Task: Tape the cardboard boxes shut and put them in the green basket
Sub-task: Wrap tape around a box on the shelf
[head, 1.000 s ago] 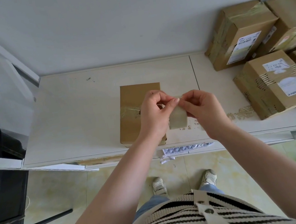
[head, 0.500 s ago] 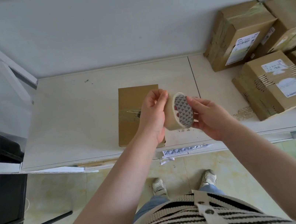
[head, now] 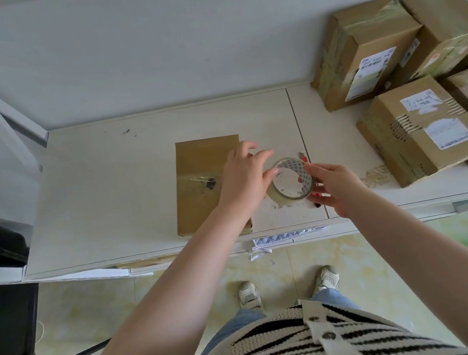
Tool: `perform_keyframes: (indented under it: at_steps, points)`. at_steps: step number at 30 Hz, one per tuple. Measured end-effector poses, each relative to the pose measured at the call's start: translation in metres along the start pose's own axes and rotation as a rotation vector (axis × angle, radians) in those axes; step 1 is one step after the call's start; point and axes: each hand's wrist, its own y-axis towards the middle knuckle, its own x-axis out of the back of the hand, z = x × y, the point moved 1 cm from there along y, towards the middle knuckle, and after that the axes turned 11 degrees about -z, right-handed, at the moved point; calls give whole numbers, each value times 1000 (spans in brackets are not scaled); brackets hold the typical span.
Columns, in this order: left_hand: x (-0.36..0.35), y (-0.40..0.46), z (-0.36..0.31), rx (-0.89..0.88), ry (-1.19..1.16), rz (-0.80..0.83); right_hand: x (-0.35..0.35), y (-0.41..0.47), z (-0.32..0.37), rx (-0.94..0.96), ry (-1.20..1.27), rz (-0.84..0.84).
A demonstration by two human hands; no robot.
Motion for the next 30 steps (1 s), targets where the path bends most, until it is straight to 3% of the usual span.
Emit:
perform_keyframes:
  at_steps: [4,7,8,10,13,17,26,28,30]
  points:
    - [9,-14,25,144,15,-200,-18,25,-8,67,-144,-135]
    - [21,-31,56,396,103,-361,-26,27,-5,287,-521,-211]
    - [24,-37,66,501,109,-356,-29,21,-2,395,-608,-248]
    - [25,-45,86,687,38,-248,-41,0,3,601,-546,-258]
    - [17,-51,95,858,-219,-134,-71,-43,1,762,-444,-120]
    - [6,-57,89,857,-230,-201,-108,-66,-17,566,-571,63]
    - [7,-61,92,726,-140,-160,-136,-33,-15,400,-583,13]
    - [7,-58,94,681,77,-70,-137,-27,-19,424,-575,15]
    - [4,-47,91,551,291,-86,-134,-24,-26,459,-528,2]
